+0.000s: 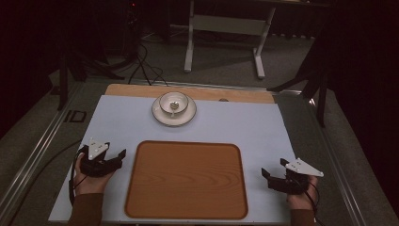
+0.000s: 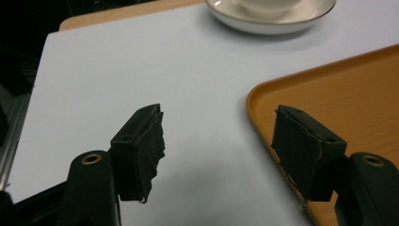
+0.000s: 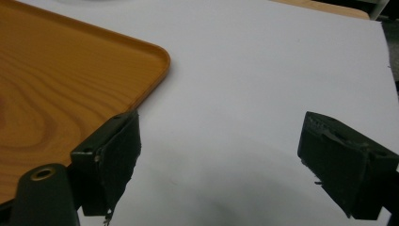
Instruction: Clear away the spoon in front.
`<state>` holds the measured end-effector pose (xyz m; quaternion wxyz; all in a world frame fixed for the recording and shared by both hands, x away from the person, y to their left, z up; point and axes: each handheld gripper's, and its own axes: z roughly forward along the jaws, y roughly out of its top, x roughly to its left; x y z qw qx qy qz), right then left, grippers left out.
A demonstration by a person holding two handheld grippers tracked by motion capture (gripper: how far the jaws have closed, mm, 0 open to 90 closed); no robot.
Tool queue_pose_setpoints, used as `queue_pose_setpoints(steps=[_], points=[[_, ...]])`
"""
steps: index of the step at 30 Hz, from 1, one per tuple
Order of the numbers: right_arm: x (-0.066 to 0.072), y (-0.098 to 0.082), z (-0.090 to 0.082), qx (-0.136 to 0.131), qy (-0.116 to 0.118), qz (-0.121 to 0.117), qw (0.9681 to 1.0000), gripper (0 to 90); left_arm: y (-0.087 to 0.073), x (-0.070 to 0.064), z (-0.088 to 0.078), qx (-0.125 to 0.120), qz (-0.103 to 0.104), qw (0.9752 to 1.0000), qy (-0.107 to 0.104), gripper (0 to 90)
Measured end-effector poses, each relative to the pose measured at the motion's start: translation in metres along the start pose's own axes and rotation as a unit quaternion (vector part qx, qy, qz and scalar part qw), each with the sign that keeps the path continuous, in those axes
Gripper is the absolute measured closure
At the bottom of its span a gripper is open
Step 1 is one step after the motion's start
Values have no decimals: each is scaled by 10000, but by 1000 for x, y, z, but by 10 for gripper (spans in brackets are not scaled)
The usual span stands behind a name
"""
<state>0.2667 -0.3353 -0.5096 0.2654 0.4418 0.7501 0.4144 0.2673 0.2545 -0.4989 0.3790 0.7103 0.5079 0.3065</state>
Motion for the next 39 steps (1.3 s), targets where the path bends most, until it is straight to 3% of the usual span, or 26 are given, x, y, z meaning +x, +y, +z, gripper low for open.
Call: queue_pose_setpoints(steps=[10, 24, 30, 39], points=[[0, 0, 0, -33, -8, 2, 10000, 137, 8, -4, 1, -59, -9, 9999, -154, 355], [0, 0, 2, -31, 14, -14, 10000, 137, 45, -19, 8, -197, 369, 9981, -457, 373], [-1, -1, 2, -49, 58, -36, 10000, 136, 63, -25, 19, -208, 570, 9969, -507, 373], [-1, -1, 2, -50, 83, -58, 9999, 136, 78, -35, 33, -224, 748, 9950, -630, 376]])
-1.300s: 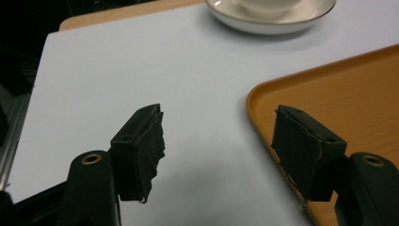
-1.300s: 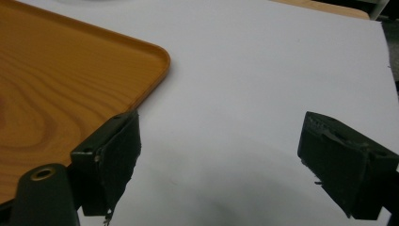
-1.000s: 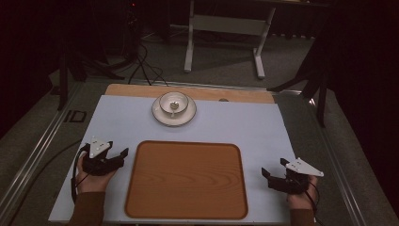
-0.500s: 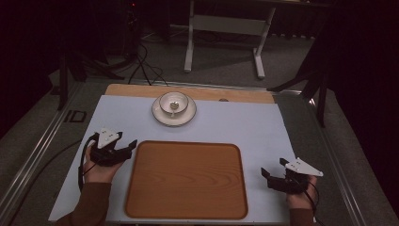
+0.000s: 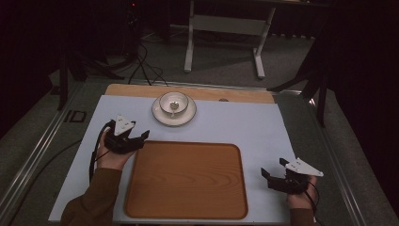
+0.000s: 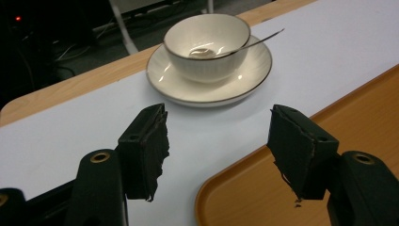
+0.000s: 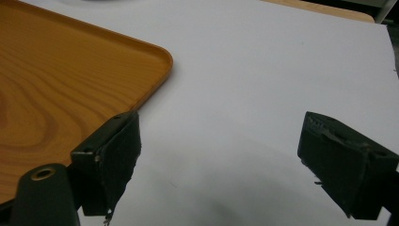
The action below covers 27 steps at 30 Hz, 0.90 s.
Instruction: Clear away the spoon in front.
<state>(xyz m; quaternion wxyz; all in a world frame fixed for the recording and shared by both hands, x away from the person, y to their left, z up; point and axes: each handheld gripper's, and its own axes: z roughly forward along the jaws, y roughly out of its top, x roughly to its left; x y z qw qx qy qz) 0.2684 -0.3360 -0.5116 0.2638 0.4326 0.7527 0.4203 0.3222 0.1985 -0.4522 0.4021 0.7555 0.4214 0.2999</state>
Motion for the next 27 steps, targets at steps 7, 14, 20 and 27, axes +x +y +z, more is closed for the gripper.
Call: queue_pose_setpoints(steps=[7, 14, 20, 27], points=[[-1, 0, -1, -37, 4, 25, 10000, 136, 12, -8, 15, -7, 98, 9999, -115, 390], [-1, 0, -1, -26, 1, 11, 10000, 136, 18, -12, 25, 49, 202, 9997, -163, 393], [-1, 0, -1, -16, -6, 0, 10000, 136, 22, -14, 32, 53, 243, 9995, -195, 396], [-1, -1, -1, -16, 7, -5, 10000, 136, 28, -15, 37, 31, 308, 9993, -216, 405]])
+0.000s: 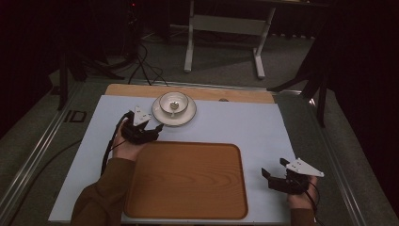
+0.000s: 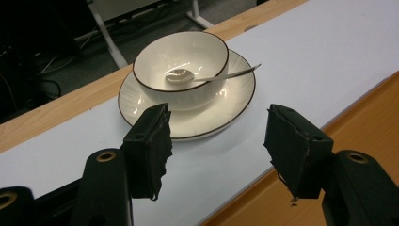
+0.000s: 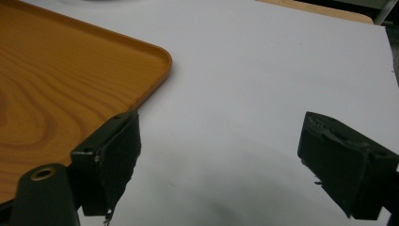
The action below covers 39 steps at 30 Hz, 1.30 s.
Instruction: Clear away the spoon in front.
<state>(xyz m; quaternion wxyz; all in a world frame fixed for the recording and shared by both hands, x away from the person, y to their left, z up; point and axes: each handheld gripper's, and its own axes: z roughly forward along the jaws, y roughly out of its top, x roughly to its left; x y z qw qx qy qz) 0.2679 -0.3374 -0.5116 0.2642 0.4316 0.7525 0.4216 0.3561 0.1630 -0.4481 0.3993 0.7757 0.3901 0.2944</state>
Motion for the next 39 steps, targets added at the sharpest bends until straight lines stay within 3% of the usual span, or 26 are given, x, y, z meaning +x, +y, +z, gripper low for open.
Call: queue_pose_setpoints(steps=[28, 37, 39], points=[[0, 0, 0, -4, 10, -21, 10000, 136, 20, -12, 46, 241, 345, 9988, -238, 580], [-1, -1, 0, 4, -4, -25, 10000, 136, 25, -19, 67, 455, 436, 9980, -76, 641], [-1, -1, 0, -1, -8, -25, 10000, 136, 25, -21, 71, 528, 450, 9976, 44, 649]])
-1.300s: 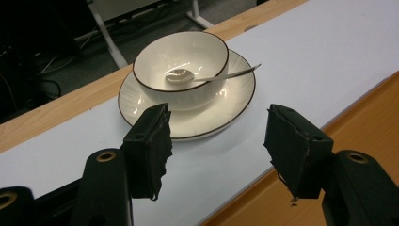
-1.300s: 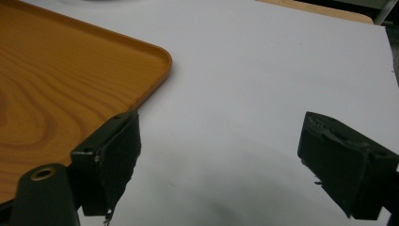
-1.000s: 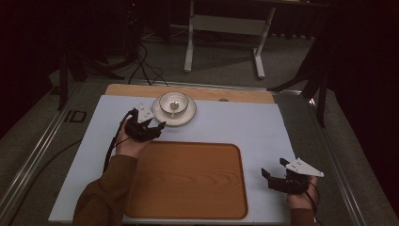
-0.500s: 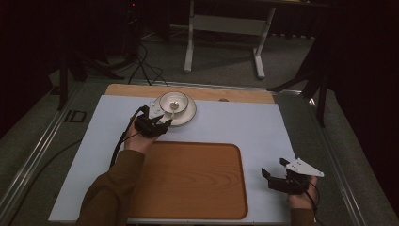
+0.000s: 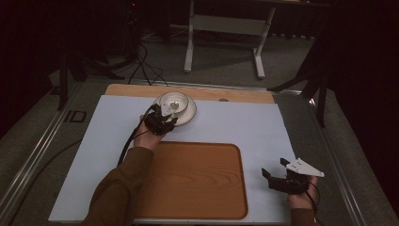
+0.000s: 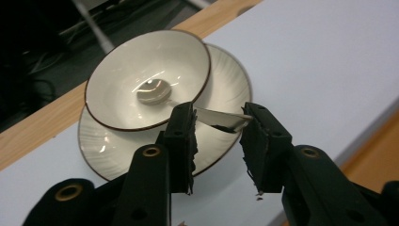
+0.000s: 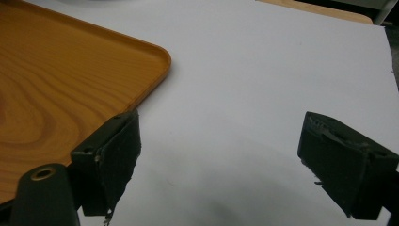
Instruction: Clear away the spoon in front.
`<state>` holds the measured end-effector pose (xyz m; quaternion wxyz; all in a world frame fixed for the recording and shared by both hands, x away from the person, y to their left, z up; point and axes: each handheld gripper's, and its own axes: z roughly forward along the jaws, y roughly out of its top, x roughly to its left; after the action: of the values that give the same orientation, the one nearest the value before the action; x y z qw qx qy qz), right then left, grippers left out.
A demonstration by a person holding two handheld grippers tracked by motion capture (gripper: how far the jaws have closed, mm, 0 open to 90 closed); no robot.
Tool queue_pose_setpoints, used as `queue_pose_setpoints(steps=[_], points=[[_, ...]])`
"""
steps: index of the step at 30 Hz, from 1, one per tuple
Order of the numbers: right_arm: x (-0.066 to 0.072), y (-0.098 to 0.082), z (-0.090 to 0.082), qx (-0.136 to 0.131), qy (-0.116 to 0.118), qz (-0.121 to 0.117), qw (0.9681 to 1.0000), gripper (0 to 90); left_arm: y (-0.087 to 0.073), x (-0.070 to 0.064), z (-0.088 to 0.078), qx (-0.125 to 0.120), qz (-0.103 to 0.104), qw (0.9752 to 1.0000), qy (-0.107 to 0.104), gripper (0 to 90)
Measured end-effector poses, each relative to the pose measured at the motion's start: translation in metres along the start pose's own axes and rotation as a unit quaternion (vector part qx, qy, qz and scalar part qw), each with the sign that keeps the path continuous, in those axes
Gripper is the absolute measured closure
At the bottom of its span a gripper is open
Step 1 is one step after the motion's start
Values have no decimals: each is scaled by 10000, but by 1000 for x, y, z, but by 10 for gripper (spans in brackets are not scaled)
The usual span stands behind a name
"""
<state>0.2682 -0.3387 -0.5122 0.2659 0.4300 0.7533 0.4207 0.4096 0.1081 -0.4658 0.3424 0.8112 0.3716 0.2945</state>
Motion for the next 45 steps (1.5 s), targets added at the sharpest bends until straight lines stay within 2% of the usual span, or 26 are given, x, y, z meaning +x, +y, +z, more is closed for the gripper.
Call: queue_pose_setpoints(steps=[6, 8, 12, 20, 37, 45], points=[[-1, 0, 0, -14, -1, 26, 10000, 136, 2, -2, 3, 52, 81, 9996, 280, 766], [-1, 0, 0, -14, -1, 24, 10000, 136, 3, -2, 1, 73, 123, 9991, 408, 778], [-1, 0, -1, -26, -5, 18, 10000, 136, 4, 2, -3, 7, 48, 9984, 571, 842], [-1, 0, -1, -29, -8, 19, 10000, 136, 5, 5, -11, -59, -9, 9983, 588, 885], [-1, 0, -2, -50, -19, 26, 10000, 136, 5, 5, -29, -206, 22, 9980, 599, 889], [-1, 0, -2, -50, -18, 24, 10000, 136, 1, 5, -40, -313, -38, 9977, 593, 889]])
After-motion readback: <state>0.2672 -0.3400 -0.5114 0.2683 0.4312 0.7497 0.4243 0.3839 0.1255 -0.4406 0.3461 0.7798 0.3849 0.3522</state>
